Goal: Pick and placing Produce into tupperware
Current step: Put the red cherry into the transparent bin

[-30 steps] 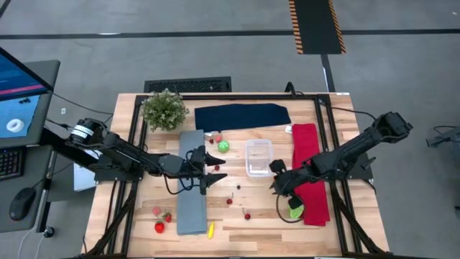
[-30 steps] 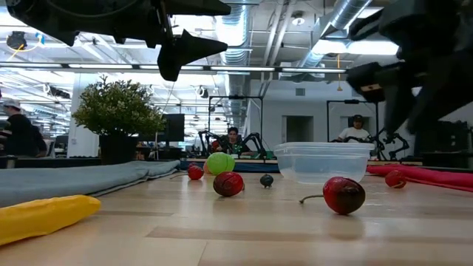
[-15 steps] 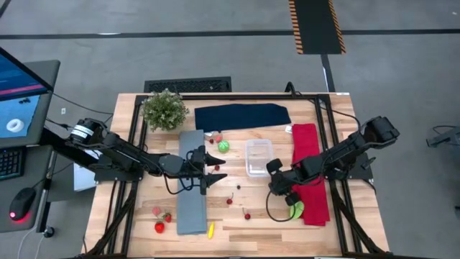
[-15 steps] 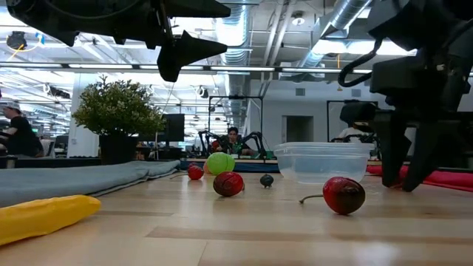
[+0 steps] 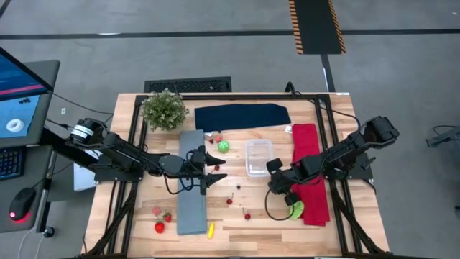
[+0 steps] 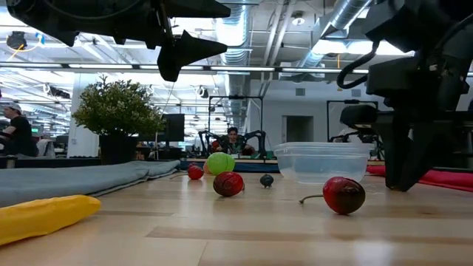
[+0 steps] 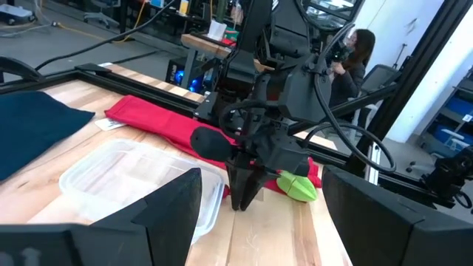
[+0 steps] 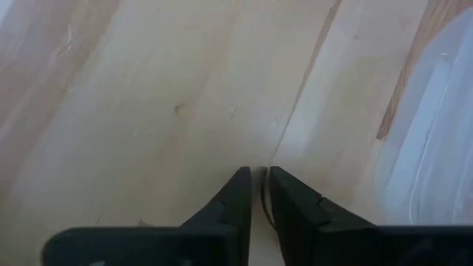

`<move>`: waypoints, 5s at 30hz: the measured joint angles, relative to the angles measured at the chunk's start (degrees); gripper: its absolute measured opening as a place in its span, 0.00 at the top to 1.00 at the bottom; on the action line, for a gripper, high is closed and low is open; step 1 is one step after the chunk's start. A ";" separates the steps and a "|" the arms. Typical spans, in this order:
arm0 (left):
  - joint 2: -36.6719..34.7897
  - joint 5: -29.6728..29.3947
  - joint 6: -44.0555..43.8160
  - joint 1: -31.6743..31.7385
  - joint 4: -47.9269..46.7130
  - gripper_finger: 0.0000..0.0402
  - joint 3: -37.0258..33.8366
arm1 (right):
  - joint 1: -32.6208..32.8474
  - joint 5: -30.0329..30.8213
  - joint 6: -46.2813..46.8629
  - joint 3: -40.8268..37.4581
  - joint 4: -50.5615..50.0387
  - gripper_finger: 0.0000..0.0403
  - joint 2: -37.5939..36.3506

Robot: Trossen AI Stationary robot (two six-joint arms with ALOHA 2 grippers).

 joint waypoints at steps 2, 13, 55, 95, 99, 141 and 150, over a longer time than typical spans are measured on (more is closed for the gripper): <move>0.00 -0.02 0.00 0.00 -0.01 0.33 0.00 | -0.37 -1.07 0.08 0.00 0.03 0.87 0.02; 0.00 -0.04 -0.02 0.00 0.00 0.33 -0.02 | -0.36 -1.17 4.60 1.68 -1.97 0.96 0.23; -0.02 -0.08 -0.03 -1.29 -0.09 0.33 -0.04 | -24.44 -3.88 -3.58 17.52 -9.71 0.94 0.11; -0.04 0.05 11.29 -1.58 4.74 0.33 0.04 | 2.94 -5.81 15.24 16.59 -6.76 0.76 -26.09; -0.04 2.70 11.91 -1.52 3.82 0.33 0.86 | 15.22 6.91 20.16 16.59 -10.06 0.77 -29.95; 2.72 -7.56 -25.62 4.13 -48.97 0.33 5.22 | 28.00 52.24 32.38 16.59 -6.48 0.77 1.99; 7.21 -1.39 -25.95 6.19 -50.00 0.33 6.43 | 30.17 50.84 32.75 16.59 -6.04 0.77 1.97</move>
